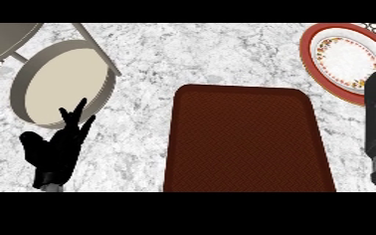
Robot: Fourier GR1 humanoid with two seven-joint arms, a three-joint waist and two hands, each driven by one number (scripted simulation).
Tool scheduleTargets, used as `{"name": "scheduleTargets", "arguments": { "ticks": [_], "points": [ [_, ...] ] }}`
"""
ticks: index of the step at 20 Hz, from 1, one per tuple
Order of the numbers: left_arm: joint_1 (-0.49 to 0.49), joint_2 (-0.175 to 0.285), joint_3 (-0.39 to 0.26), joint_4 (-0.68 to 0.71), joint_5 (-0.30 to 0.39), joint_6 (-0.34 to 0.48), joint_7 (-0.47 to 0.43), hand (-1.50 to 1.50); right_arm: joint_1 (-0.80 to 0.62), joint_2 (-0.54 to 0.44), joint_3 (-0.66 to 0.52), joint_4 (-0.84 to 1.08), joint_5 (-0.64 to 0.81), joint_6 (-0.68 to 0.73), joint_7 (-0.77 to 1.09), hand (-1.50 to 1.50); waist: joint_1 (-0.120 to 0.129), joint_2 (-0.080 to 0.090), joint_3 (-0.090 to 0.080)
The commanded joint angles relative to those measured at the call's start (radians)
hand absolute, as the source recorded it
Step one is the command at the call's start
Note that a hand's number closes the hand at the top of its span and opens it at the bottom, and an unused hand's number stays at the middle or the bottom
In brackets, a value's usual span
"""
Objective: Pick the tomato from the tray and place it in the plate
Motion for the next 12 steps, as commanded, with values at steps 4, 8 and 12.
{"name": "scheduleTargets", "arguments": {
  "ticks": [4, 8, 12],
  "points": [
    [0.012, -0.066, -0.075, 0.059, 0.013, -0.03, 0.014, 0.0, 0.033, 0.052, -0.198, 0.047, -0.047, -0.146, 0.205, 1.5, -0.02, 0.001, -0.013],
    [-0.024, -0.059, -0.068, 0.055, 0.011, -0.026, 0.055, 0.0, -0.008, 0.026, -0.298, 0.194, -0.181, -0.09, 0.096, -1.5, -0.023, -0.003, -0.012],
    [-0.021, -0.063, -0.059, 0.079, 0.027, -0.052, 0.025, 0.0, -0.006, -0.022, -0.34, 0.295, -0.297, -0.218, -0.047, -1.5, -0.017, -0.004, -0.012]
  ]
}}
